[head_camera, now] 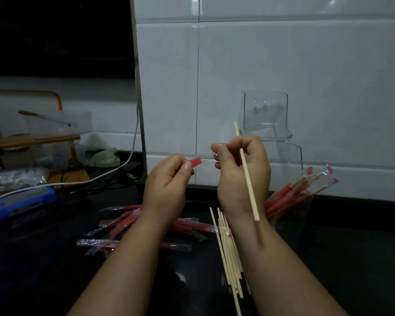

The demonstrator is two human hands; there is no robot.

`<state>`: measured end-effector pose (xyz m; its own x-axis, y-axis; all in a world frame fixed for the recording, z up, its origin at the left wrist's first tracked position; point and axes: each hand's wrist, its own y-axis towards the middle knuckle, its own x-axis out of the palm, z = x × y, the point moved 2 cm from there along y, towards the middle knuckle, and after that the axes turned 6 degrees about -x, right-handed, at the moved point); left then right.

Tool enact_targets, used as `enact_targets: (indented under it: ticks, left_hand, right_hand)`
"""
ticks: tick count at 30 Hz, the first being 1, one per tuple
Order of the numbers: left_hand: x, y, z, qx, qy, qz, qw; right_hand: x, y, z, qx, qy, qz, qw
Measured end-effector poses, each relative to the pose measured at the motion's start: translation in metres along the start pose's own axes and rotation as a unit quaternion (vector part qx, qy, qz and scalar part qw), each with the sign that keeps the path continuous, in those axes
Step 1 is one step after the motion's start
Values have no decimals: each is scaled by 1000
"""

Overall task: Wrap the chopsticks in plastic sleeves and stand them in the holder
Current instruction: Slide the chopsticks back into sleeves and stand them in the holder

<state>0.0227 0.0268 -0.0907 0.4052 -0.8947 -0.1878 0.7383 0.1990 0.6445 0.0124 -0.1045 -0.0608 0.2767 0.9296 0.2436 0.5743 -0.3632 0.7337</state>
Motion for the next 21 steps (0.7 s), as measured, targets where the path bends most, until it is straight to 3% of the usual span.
enact_targets:
  ticks: [4, 7, 10, 14, 21]
  left_hand:
    - [-3, 4, -3, 24, 80, 27, 996]
    - [-5, 6, -5, -2, 66, 60, 996]
    - [-7, 6, -4, -98, -50, 82, 991]
    - [-10, 9, -14, -229, -139, 99, 958]
    - [-9, 12, -36, -331, -200, 106, 916]
  right_hand:
    - [-3, 0, -4, -29, -9, 8, 999]
    - [-4, 0, -5, -36, -8, 18, 999]
    - [0, 0, -2, -12, -8, 2, 1000]
    - [5, -1, 8, 26, -38, -57, 997]
    - [11, -4, 25, 134, -47, -200, 969]
